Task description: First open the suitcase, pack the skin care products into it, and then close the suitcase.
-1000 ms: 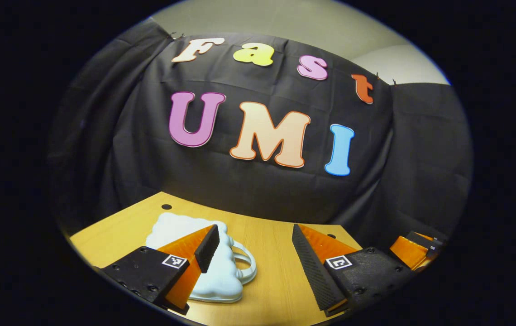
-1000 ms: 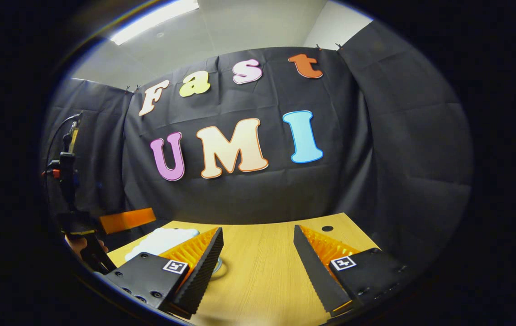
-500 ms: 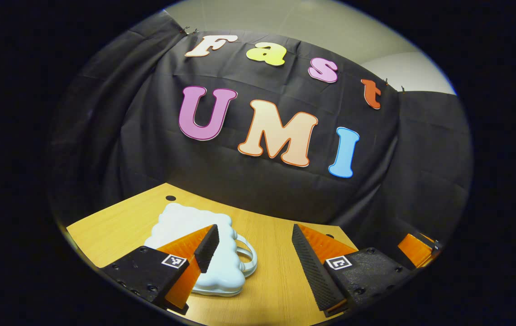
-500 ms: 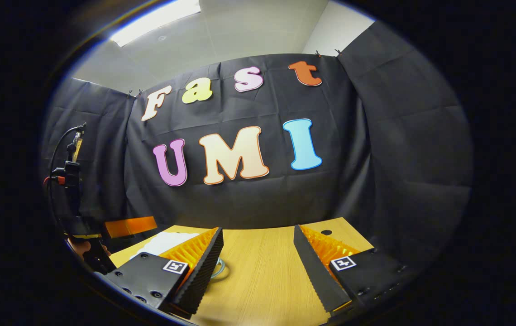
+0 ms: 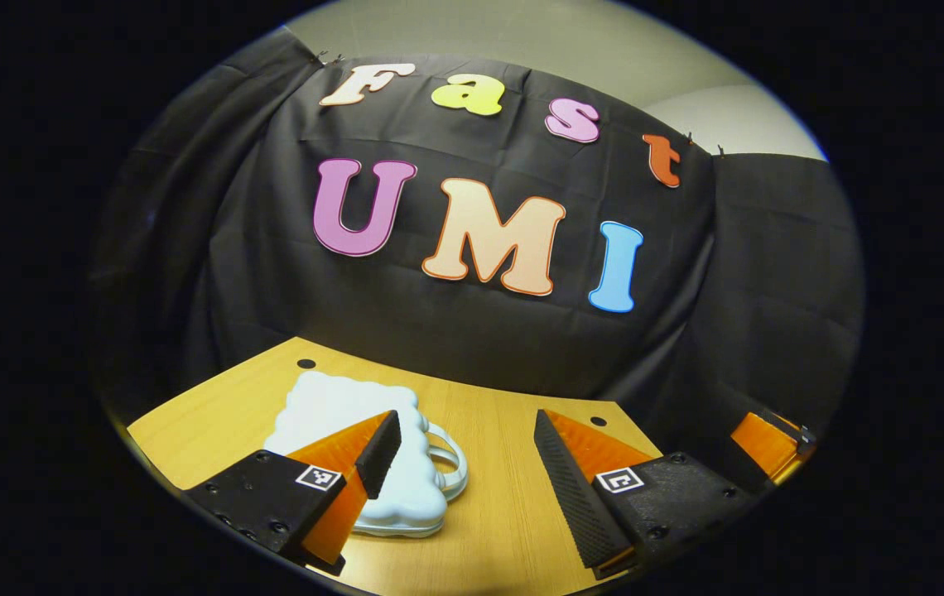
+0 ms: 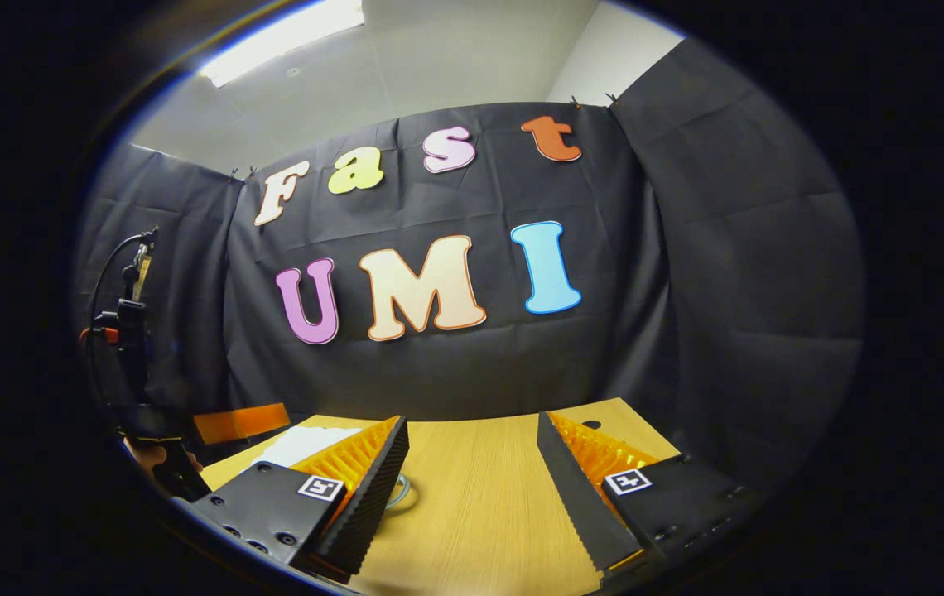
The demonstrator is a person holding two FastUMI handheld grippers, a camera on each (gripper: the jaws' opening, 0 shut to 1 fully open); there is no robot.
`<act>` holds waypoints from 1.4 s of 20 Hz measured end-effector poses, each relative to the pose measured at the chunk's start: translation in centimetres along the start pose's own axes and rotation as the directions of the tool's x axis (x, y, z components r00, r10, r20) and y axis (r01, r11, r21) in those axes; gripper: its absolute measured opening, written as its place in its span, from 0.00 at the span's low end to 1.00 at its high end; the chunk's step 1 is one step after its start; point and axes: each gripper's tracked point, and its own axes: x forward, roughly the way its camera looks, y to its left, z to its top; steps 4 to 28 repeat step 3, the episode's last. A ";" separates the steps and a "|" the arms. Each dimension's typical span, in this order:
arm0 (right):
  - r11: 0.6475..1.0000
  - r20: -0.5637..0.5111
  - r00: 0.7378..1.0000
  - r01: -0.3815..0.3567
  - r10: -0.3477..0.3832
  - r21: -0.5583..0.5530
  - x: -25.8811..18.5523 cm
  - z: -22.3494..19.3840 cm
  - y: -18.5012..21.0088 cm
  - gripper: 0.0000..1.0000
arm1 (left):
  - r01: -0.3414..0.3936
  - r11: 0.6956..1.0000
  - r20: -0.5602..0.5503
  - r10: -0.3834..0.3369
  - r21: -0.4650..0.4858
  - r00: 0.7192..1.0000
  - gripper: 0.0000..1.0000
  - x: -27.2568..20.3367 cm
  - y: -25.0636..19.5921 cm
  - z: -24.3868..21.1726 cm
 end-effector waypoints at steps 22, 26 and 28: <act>1.000 0.003 1.000 0.002 -0.002 -0.013 -0.3 0.2 0.0 0.98 | -0.006 1.000 -0.006 0.006 0.004 1.000 0.95 -0.1 0.2 -0.4; 1.000 0.003 1.000 0.002 -0.002 -0.013 -0.3 0.2 0.0 0.98 | -0.006 1.000 -0.006 0.006 0.004 1.000 0.95 -0.1 0.2 -0.4; 1.000 0.003 1.000 0.002 -0.002 -0.013 -0.3 0.2 0.0 0.98 | -0.006 1.000 -0.006 0.006 0.004 1.000 0.95 -0.1 0.2 -0.4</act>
